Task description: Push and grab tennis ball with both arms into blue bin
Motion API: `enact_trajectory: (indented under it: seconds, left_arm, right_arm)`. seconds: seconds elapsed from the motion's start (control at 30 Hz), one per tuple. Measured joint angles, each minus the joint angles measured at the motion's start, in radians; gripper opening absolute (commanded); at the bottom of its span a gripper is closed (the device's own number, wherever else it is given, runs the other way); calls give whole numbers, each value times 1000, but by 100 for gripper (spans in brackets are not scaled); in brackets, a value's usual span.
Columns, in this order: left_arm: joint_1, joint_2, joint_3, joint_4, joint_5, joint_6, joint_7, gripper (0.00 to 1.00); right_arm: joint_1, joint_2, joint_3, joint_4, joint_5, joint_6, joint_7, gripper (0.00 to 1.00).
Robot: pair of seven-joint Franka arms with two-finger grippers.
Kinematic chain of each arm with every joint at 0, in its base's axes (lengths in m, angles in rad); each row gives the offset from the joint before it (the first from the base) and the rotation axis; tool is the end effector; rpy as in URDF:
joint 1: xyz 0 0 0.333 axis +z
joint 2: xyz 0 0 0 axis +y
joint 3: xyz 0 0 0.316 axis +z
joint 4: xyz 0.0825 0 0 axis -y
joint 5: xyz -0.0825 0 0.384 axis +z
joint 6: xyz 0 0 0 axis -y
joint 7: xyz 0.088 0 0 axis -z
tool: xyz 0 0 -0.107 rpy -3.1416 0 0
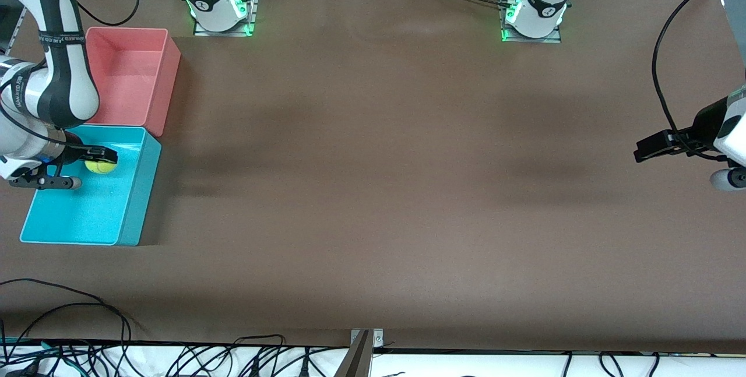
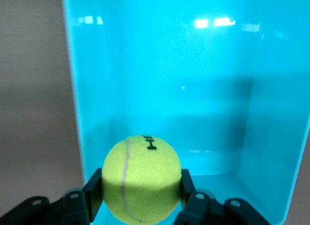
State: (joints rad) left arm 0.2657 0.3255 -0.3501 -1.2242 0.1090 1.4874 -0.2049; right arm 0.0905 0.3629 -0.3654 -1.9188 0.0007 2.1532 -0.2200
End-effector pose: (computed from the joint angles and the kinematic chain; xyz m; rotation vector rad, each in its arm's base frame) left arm 0.6391 -0.0018 0.5939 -3.1281 -0.2222 0.0687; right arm 0.5882 -0.1554 0.3073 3.0362 -0.0610 -0.2023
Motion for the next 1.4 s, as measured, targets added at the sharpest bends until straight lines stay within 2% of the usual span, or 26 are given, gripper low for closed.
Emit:
enact_trajectory:
  seconds: [0.2, 0.33, 0.47, 0.53, 0.6, 0.67, 0.77, 1.0, 1.4]
  left_arm:
    - [-25, -49, 48, -21, -17, -3, 1, 100]
    - [-79, -86, 141, -52, -86, -5, 3, 100]
    - [-138, -120, 232, -90, -122, -5, 10, 100]
    - [-174, -137, 276, -110, -128, -4, 14, 100]
    - [-216, -157, 318, -132, -130, -1, 16, 100]
    - [-259, -182, 356, -163, -131, 13, 16, 100]
    - [-307, -227, 392, -221, -131, 48, 16, 100]
    - [-350, -307, 407, -332, -131, 81, 15, 100]
    - [-382, -312, 435, -345, -131, 106, 16, 100]
  right_arm:
    - [-12, 29, -3, -112, 0, 201, -1, 20]
    - [-13, 47, -3, -202, 0, 336, -1, 21]
    - [-13, 52, -3, -254, 0, 397, -1, 23]
    - [-13, 52, -3, -262, 0, 402, -1, 33]
    - [-13, 51, -3, -262, 0, 403, -1, 54]
    - [-13, 50, -4, -262, 0, 404, -1, 79]
    - [-13, 48, -3, -262, 0, 405, -1, 100]
    - [-13, 45, -4, -262, 0, 408, -1, 100]
    - [-13, 22, -6, -244, 0, 395, 0, 100]
